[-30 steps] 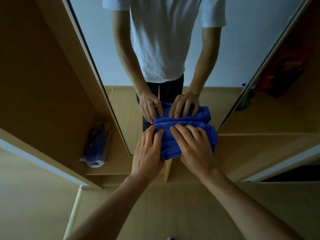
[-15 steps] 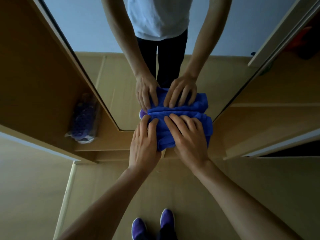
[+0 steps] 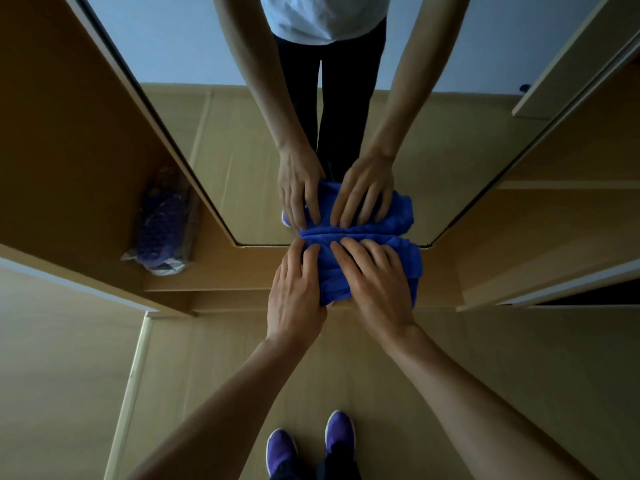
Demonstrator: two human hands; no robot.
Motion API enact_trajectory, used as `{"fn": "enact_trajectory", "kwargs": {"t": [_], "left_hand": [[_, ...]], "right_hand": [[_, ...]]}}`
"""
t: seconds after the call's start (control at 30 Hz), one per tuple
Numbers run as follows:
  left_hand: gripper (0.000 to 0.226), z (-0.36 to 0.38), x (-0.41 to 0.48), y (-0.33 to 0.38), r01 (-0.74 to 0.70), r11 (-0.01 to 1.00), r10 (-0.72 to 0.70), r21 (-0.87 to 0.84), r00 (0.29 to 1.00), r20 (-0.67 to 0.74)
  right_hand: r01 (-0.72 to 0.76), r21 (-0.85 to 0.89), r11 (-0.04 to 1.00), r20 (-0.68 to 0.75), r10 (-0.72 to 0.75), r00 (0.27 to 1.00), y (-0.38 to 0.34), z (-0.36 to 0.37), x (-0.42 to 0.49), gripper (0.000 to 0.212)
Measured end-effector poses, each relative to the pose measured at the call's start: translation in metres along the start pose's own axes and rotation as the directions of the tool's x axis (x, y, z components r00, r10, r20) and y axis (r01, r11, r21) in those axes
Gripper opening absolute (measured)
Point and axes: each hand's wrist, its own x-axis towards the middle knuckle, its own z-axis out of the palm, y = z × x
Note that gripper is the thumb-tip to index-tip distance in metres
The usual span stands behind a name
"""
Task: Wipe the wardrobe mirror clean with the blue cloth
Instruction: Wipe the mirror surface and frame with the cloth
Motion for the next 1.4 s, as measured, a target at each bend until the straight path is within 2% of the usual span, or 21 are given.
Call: {"fn": "enact_trajectory", "kwargs": {"t": [0.27, 0.43, 0.53, 0.7, 0.9, 1.13, 1.3, 1.4], "left_hand": [[0.070, 0.004, 0.003, -0.001, 0.040, 0.999, -0.038, -0.011, 0.991, 0.125], [0.062, -0.013, -0.003, 0.006, 0.050, 0.998, -0.041, -0.045, 0.980, 0.193], [0.065, -0.030, -0.015, 0.013, 0.055, 0.996, -0.040, -0.075, 0.981, 0.189], [0.079, -0.073, -0.025, 0.033, -0.048, 0.994, 0.053, -0.101, 0.997, 0.054], [0.093, -0.142, -0.023, 0.073, -0.220, 0.976, 0.219, 0.000, 0.972, -0.082], [0.107, -0.224, -0.012, 0.125, -0.409, 0.911, 0.406, 0.045, 0.877, -0.255], [0.093, -0.282, -0.007, 0.165, -0.483, 0.873, 0.473, 0.068, 0.805, -0.359], [0.085, -0.314, 0.000, 0.188, -0.544, 0.834, 0.527, 0.092, 0.736, -0.424]], "right_hand": [[-0.056, 0.081, 0.995, 0.180, 0.041, 0.983, -0.001, 0.004, -0.005, 0.050], [-0.072, 0.127, 0.989, 0.324, 0.027, 0.946, 0.000, -0.022, 0.001, 0.054], [-0.055, 0.120, 0.991, 0.336, 0.011, 0.942, -0.005, -0.048, 0.003, 0.054], [-0.027, 0.088, 0.996, 0.263, 0.003, 0.965, -0.012, -0.106, 0.016, 0.055], [0.032, -0.001, 0.999, 0.086, -0.032, 0.996, -0.018, -0.199, 0.046, 0.049], [0.049, -0.102, 0.994, -0.080, -0.057, 0.995, -0.022, -0.307, 0.080, 0.050], [0.070, -0.180, 0.981, -0.187, -0.103, 0.977, -0.022, -0.371, 0.101, 0.048], [0.081, -0.227, 0.970, -0.251, -0.138, 0.958, -0.018, -0.406, 0.115, 0.053]]}}
